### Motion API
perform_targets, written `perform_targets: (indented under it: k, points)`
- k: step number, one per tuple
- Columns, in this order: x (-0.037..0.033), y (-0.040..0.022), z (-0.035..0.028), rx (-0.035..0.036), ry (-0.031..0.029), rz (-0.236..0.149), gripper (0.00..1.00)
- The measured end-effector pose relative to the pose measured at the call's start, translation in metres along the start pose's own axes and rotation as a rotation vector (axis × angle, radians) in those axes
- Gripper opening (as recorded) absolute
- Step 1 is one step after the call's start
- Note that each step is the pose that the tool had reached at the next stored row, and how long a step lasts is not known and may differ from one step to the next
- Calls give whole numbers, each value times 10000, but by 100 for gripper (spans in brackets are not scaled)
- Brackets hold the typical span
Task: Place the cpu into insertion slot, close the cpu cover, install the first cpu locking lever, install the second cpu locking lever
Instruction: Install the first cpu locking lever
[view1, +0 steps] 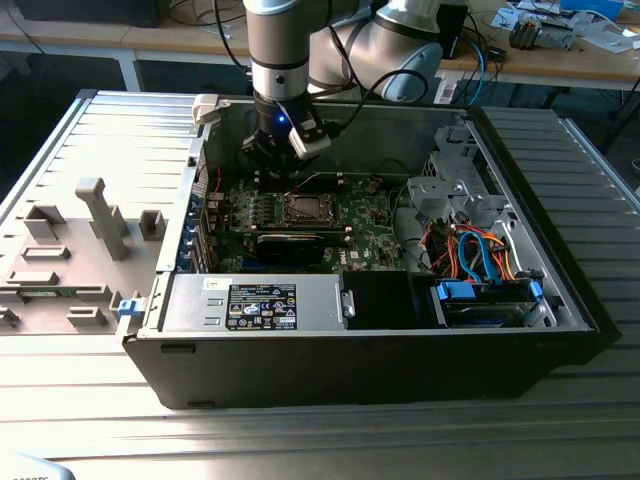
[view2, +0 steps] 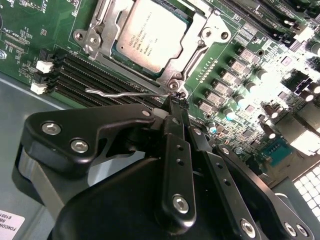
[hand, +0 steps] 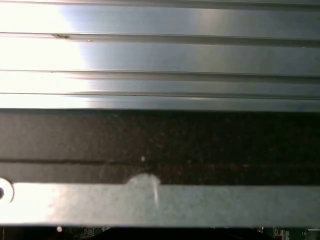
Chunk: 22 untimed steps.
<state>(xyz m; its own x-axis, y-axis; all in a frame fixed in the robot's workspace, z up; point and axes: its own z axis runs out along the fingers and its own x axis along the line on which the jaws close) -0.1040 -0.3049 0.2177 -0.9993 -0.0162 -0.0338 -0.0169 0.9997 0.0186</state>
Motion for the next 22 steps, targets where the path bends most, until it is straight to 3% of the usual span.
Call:
perform_targets:
  k: [9,15,18,22]
  points:
    - [-18,1,27,1,0,0,11]
    - [-60,43,38,0,0,-1,11]
    - [-118,42,42,0,2,0,11]
    - [-246,39,54,0,12,-1,11]
